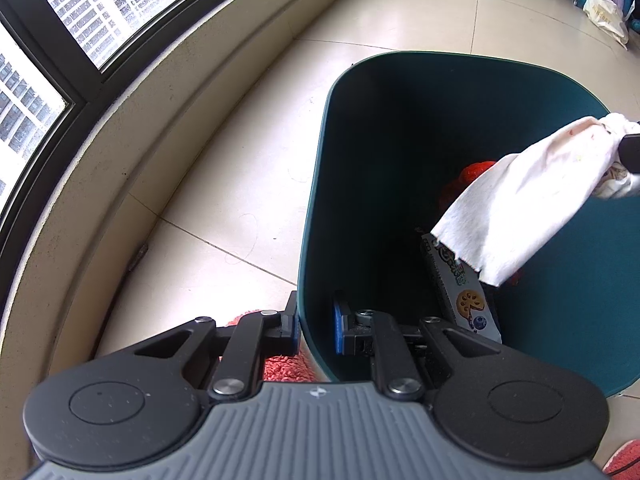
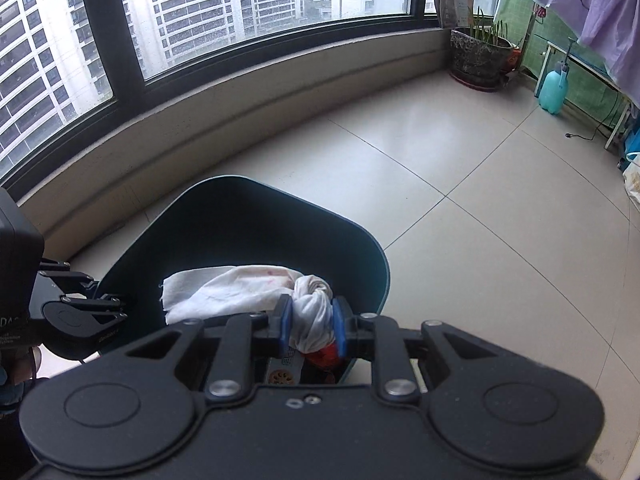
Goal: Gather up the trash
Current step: 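Carry the white cloth into the teal bin and open the right gripper, then move the right gripper to the pile and grasp the grey plastic bag, then lift the grey bag over the teal bin and release it inside, then return the right gripper to the pile and grasp the brown snack wrapper, then carry the brown wrapper into the teal bin and open the right gripper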
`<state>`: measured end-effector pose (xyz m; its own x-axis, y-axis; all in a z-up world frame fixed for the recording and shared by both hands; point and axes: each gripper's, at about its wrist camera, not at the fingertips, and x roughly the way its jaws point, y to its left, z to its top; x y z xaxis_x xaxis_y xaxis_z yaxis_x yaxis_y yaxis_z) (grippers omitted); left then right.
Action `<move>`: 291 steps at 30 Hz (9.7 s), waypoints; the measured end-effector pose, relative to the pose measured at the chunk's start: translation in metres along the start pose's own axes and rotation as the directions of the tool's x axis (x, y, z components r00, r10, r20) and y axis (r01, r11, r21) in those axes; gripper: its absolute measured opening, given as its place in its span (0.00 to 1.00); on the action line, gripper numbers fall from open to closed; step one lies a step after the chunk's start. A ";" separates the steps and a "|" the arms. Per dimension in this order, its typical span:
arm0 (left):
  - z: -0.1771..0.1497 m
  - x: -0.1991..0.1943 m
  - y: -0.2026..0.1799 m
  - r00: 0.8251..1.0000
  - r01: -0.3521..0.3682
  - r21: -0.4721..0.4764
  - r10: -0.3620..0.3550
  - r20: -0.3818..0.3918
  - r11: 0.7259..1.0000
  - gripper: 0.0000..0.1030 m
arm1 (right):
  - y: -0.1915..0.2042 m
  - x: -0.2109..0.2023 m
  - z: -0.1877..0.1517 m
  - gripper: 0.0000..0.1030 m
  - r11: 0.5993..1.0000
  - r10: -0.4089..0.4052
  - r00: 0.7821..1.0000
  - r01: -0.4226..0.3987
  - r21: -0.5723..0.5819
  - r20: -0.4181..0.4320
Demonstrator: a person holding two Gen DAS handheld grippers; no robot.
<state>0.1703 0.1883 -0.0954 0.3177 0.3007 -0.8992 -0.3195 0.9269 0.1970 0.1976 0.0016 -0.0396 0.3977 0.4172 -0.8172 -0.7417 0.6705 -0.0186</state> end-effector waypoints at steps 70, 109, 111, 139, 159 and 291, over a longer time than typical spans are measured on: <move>0.000 0.000 -0.006 1.000 -0.023 0.009 0.023 0.000 1.000 0.14 | -0.155 0.135 -0.247 0.80 0.823 0.033 0.861 0.264 0.503 -0.507; 0.000 0.000 -0.005 1.000 -0.021 0.017 0.021 0.005 1.000 0.14 | -0.132 -0.031 -0.069 0.11 0.926 -0.001 0.989 0.057 0.374 -0.149; 0.000 0.000 -0.005 1.000 -0.022 0.018 0.022 0.005 1.000 0.14 | -0.121 -0.040 -0.055 0.11 0.931 0.026 0.994 0.016 0.364 -0.109; 0.000 0.000 0.000 1.000 0.003 0.011 -0.003 0.002 1.000 0.14 | 0.024 0.078 -0.008 0.11 0.985 0.139 0.961 -0.110 0.131 -0.238; -0.001 0.001 -0.007 1.000 -0.024 0.021 0.024 0.003 0.999 0.14 | -0.011 0.007 -0.017 0.28 0.977 0.159 0.982 -0.142 0.158 -0.103; 0.000 -0.003 -0.017 0.998 -0.060 0.033 0.059 0.006 0.998 0.19 | 0.015 0.073 -0.010 0.25 0.976 0.177 0.964 -0.145 0.164 -0.197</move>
<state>0.1744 0.1719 -0.0959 0.3036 0.3565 -0.8836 -0.3080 0.9143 0.2631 0.2100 0.0356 -0.1050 0.1462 0.4003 -0.9046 -0.6929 0.6941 0.1952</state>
